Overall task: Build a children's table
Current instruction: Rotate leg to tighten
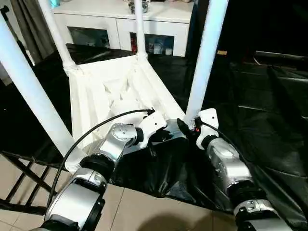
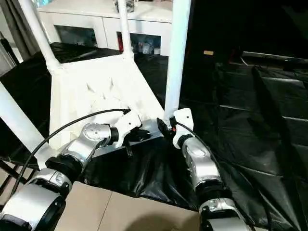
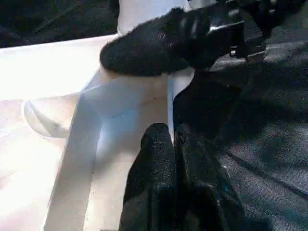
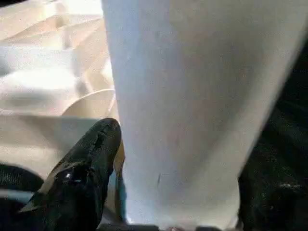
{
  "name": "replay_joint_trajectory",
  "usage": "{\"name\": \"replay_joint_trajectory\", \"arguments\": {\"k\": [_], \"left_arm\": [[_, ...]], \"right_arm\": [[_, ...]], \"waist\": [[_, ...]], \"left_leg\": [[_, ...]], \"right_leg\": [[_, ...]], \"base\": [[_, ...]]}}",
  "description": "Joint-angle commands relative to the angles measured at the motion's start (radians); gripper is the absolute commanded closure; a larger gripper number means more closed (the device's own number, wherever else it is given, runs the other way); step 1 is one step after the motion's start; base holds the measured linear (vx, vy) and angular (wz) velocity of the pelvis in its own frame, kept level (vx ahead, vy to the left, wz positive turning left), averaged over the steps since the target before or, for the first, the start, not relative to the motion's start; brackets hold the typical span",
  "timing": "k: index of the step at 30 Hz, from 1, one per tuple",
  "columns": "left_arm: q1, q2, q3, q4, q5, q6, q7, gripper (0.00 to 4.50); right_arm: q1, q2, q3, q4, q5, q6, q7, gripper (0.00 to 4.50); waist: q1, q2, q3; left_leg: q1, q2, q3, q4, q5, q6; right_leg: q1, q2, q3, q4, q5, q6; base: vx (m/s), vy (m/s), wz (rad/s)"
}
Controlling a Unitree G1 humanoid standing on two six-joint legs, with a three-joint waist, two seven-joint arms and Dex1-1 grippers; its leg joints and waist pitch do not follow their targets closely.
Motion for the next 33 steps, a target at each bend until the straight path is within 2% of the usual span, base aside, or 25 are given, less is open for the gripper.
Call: {"name": "replay_joint_trajectory", "arguments": {"k": [1, 3, 4, 6, 8, 10, 12, 13, 14, 15, 18, 20, 24, 30, 33], "left_arm": [[0.034, -0.024, -0.029, 0.001, -0.025, -0.048, -0.063, 4.50], [0.037, 0.000, -0.019, 0.005, -0.035, -0.056, -0.094, 4.50], [0.038, 0.014, -0.015, 0.006, -0.042, -0.060, -0.120, 4.50], [0.037, 0.031, -0.013, 0.006, -0.048, -0.069, -0.153, 4.50], [0.033, 0.047, -0.012, 0.008, -0.053, -0.070, -0.190, 4.50], [0.029, 0.075, -0.019, 0.010, -0.055, -0.073, -0.254, 4.50], [0.028, 0.083, -0.022, 0.010, -0.055, -0.076, -0.272, 4.50], [0.024, 0.103, -0.027, 0.016, -0.055, -0.088, -0.320, 4.50], [0.024, 0.103, -0.027, 0.016, -0.055, -0.088, -0.320, 4.50], [0.020, 0.115, -0.032, 0.017, -0.055, -0.093, -0.351, 4.50], [0.015, 0.134, -0.046, 0.017, -0.062, -0.099, -0.421, 4.50], [0.013, 0.138, -0.050, 0.017, -0.063, -0.102, -0.438, 4.50], [0.007, 0.148, -0.060, 0.020, -0.065, -0.106, -0.491, 4.50], [-0.003, 0.150, -0.053, 0.032, -0.065, -0.105, -0.492, 4.50], [-0.009, 0.141, -0.036, 0.042, -0.057, -0.098, -0.409, 4.50]], "right_arm": [[-0.012, -0.008, 0.043, 0.010, 0.009, 0.003, 0.088, 0.67], [-0.008, -0.054, 0.052, -0.013, 0.026, 0.017, 0.191, 0.67], [0.001, -0.082, 0.071, -0.031, 0.033, 0.021, 0.270, 0.67], [0.016, -0.116, 0.099, -0.058, 0.041, 0.032, 0.373, 0.67], [0.029, -0.147, 0.123, -0.081, 0.045, 0.027, 0.457, 0.67], [0.043, -0.187, 0.148, -0.108, 0.060, 0.041, 0.568, 0.67], [0.046, -0.199, 0.155, -0.114, 0.064, 0.043, 0.599, 0.67], [0.045, -0.223, 0.165, -0.122, 0.076, 0.051, 0.676, 0.67], [0.045, -0.223, 0.165, -0.122, 0.076, 0.051, 0.676, 0.67], [0.040, -0.234, 0.171, -0.123, 0.085, 0.062, 0.718, 1.01], [0.026, -0.253, 0.192, -0.123, 0.096, 0.076, 0.792, 1.06], [0.022, -0.255, 0.196, -0.122, 0.095, 0.075, 0.805, 1.35], [0.004, -0.255, 0.202, -0.116, 0.095, 0.080, 0.843, 1.63], [0.000, -0.246, 0.198, -0.114, 0.107, 0.093, 0.852, 1.76], [0.014, -0.215, 0.159, -0.112, 0.116, 0.106, 0.760, 1.76]], "waist": [[0.002, -0.008, -0.050], [0.004, -0.011, -0.055], [0.005, -0.010, -0.059], [0.006, -0.010, -0.058], [0.011, -0.012, -0.057], [0.018, -0.013, -0.055], [0.020, -0.014, -0.054], [0.024, -0.014, -0.053], [0.026, -0.014, -0.052], [0.029, -0.016, -0.052], [0.032, -0.016, -0.054], [0.033, -0.015, -0.055], [0.034, -0.016, -0.056], [0.037, -0.015, -0.056], [0.038, -0.013, -0.055]], "left_leg": [[-0.005, 0.018, 0.005, -0.070, -0.198, 0.101], [-0.011, 0.019, 0.006, -0.066, -0.146, 0.123], [-0.018, 0.018, 0.004, -0.062, -0.106, 0.152], [-0.022, 0.019, 0.005, -0.058, -0.090, 0.181], [-0.020, 0.022, 0.007, -0.057, -0.091, 0.189], [-0.018, 0.025, 0.008, -0.059, -0.108, 0.181], [-0.017, 0.026, 0.010, -0.059, -0.121, 0.175], [-0.016, 0.026, 0.009, -0.060, -0.129, 0.165], [-0.014, 0.027, 0.010, -0.062, -0.141, 0.157], [-0.014, 0.027, 0.010, -0.062, -0.143, 0.152], [-0.015, 0.028, 0.008, -0.062, -0.121, 0.147], [-0.015, 0.028, 0.008, -0.061, -0.114, 0.149], [-0.014, 0.029, 0.008, -0.061, -0.102, 0.148], [-0.013, 0.028, 0.008, -0.061, -0.107, 0.140], [-0.014, 0.028, 0.007, -0.062, -0.110, 0.134]], "right_leg": [[0.045, -0.049, 0.046, -0.076, -0.250, -0.226], [0.053, -0.048, 0.046, -0.063, -0.171, -0.250], [0.060, -0.048, 0.043, -0.053, -0.108, -0.265], [0.060, -0.047, 0.042, -0.049, -0.066, -0.277], [0.060, -0.048, 0.041, -0.049, -0.072, -0.276], [0.059, -0.049, 0.040, -0.052, -0.117, -0.272], [0.057, -0.049, 0.042, -0.053, -0.139, -0.266], [0.057, -0.051, 0.042, -0.055, -0.157, -0.264], [0.055, -0.050, 0.043, -0.057, -0.175, -0.261], [0.056, -0.050, 0.043, -0.057, -0.179, -0.260], [0.056, -0.051, 0.043, -0.052, -0.147, -0.267], [0.057, -0.052, 0.043, -0.049, -0.131, -0.272], [0.057, -0.052, 0.043, -0.046, -0.112, -0.280], [0.058, -0.052, 0.044, -0.048, -0.122, -0.277], [0.058, -0.052, 0.043, -0.048, -0.125, -0.277]], "base": [[0.000, 0.000, 0.00], [0.000, 0.000, 0.00], [0.000, 0.000, 0.00], [0.000, 0.000, 0.00], [0.000, 0.000, 0.00], [0.000, 0.000, 0.00], [0.000, 0.000, 0.00], [0.000, 0.000, 0.00], [0.000, 0.000, 0.00], [0.000, 0.000, 0.00], [0.000, 0.000, 0.00], [0.000, 0.000, 0.00], [0.000, 0.000, 0.00], [0.000, 0.000, 0.00], [0.000, 0.000, 0.00]]}}
